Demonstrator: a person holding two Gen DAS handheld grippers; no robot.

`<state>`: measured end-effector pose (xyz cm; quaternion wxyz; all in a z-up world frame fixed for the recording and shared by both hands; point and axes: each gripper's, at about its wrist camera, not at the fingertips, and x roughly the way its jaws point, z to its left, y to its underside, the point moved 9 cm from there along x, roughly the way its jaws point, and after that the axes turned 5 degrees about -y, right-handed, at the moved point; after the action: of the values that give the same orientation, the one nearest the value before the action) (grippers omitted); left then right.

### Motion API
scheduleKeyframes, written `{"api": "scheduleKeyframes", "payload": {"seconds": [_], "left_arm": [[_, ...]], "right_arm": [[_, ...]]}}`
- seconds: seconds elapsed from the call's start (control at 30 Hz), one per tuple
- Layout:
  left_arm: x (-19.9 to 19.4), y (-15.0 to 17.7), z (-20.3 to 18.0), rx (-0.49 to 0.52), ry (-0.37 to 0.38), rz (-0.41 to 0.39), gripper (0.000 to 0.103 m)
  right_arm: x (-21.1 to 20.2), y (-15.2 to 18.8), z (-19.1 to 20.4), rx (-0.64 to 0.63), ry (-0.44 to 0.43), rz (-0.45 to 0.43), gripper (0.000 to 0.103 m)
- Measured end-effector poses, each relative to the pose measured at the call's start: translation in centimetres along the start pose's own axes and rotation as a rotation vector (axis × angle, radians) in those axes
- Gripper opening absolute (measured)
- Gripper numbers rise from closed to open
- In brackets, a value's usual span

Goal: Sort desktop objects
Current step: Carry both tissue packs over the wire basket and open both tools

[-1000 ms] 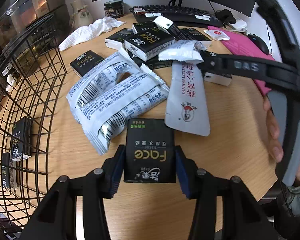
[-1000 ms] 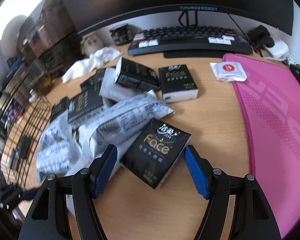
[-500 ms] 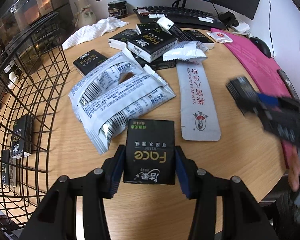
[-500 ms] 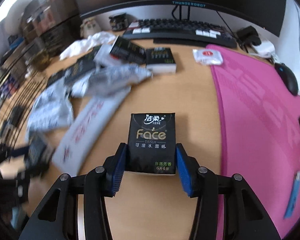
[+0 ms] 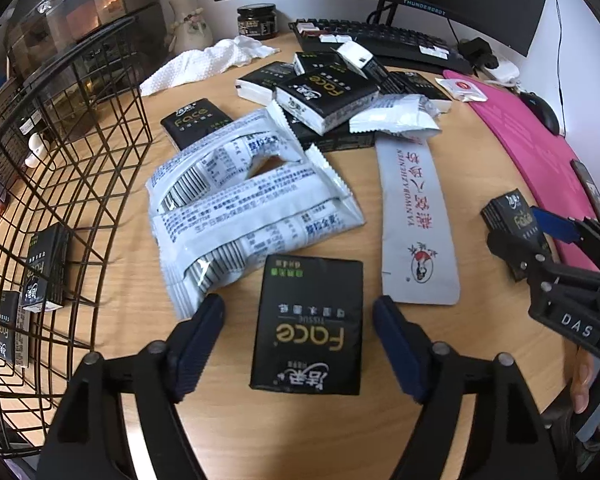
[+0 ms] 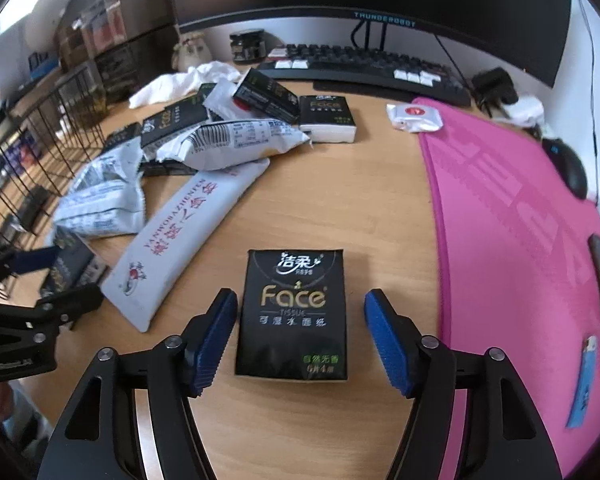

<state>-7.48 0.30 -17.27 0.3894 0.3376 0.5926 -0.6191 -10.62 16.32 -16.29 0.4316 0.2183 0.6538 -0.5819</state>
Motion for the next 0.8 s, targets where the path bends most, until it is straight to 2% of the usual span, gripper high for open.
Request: {"api": "scheduleKeyframes", "payload": {"seconds": [0.1,0.13,0.17,0.23,0.37,0.57,0.73,0.8], "left_arm": [[0.0,-0.1,0.0,0.009,0.0,-0.003,0.079],[0.0,0.0,-0.1,0.012,0.002,-0.005,0.076],[-0.2,0.0,-0.2,0.02,0.006,-0.008,0.068],[-0.6,0.0,-0.5,0.035,0.005,-0.011,0.052],[-1.0,0.2,-0.8,0.08,-0.033,-0.015,0.052],[-3.7,-0.5,-1.4,0.097,-0.006,-0.076,0.052],[-7.5,-1.6,0.0,0.064,0.008,-0.145,0.052],[-9.1,-2.1,1.2,0.036,0.003,-0.18,0.052]], "right_arm": [[-0.1,0.0,0.0,0.0,0.002,0.002,0.066],[-0.1,0.0,0.1,-0.005,0.001,0.001,0.06],[-0.2,-0.1,0.3,-0.008,-0.001,-0.001,0.048],[-0.3,0.0,0.4,-0.007,0.004,0.004,0.048],[-0.4,0.2,0.7,-0.007,-0.01,0.01,0.047],[-2.3,-0.4,1.7,-0.014,-0.035,-0.021,0.047],[-4.3,-1.8,3.6,-0.018,-0.096,-0.059,0.048],[-5.4,-3.1,5.5,-0.048,-0.121,-0.087,0.048]]}}
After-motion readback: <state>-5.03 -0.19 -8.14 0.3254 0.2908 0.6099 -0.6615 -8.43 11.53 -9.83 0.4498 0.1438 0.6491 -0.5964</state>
